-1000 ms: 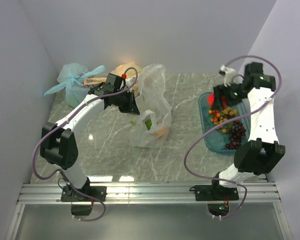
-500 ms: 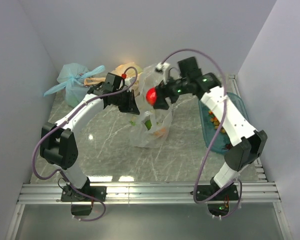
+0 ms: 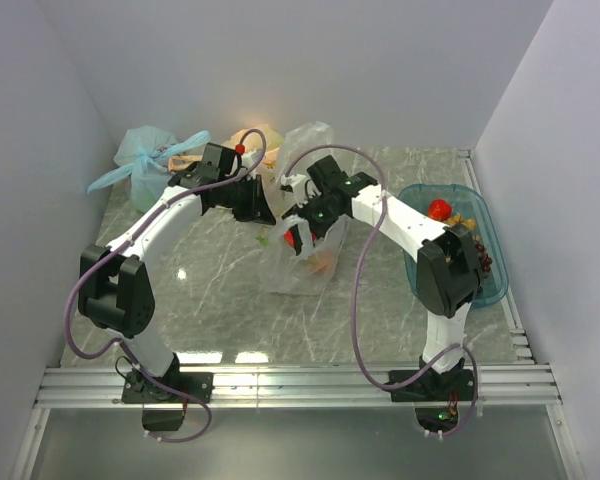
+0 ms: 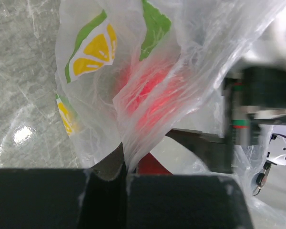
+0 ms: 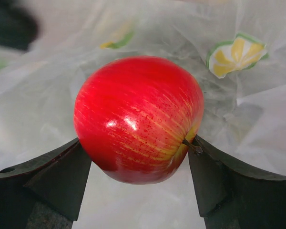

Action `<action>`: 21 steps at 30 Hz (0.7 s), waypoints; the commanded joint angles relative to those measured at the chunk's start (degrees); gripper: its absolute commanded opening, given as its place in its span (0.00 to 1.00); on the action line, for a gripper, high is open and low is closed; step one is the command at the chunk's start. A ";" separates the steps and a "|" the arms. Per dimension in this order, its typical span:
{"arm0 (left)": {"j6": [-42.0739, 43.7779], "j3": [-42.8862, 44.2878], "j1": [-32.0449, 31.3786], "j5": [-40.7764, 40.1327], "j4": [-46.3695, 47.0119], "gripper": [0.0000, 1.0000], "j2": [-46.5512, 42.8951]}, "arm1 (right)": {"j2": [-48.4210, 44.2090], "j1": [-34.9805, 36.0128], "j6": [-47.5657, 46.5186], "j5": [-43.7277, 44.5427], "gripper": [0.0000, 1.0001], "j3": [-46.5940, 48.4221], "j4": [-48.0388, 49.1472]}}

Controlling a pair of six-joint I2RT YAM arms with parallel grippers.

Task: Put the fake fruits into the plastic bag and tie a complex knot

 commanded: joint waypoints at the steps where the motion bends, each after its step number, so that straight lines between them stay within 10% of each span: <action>1: -0.17 1.04 -0.03 0.75 1.67 0.01 -1.66 | -1.77 1.33 0.62 2.18 0.84 2.56 3.01; 14: 0.62 1.83 -0.03 -0.30 1.31 0.00 -1.83 | -20.28 -1.12 -4.65 -6.00 0.98 9.60 -9.03; 21: 0.88 0.95 0.06 -0.83 2.10 0.01 -2.80 | -28.84 -23.43 -4.21 -5.74 0.97 2.32 -13.67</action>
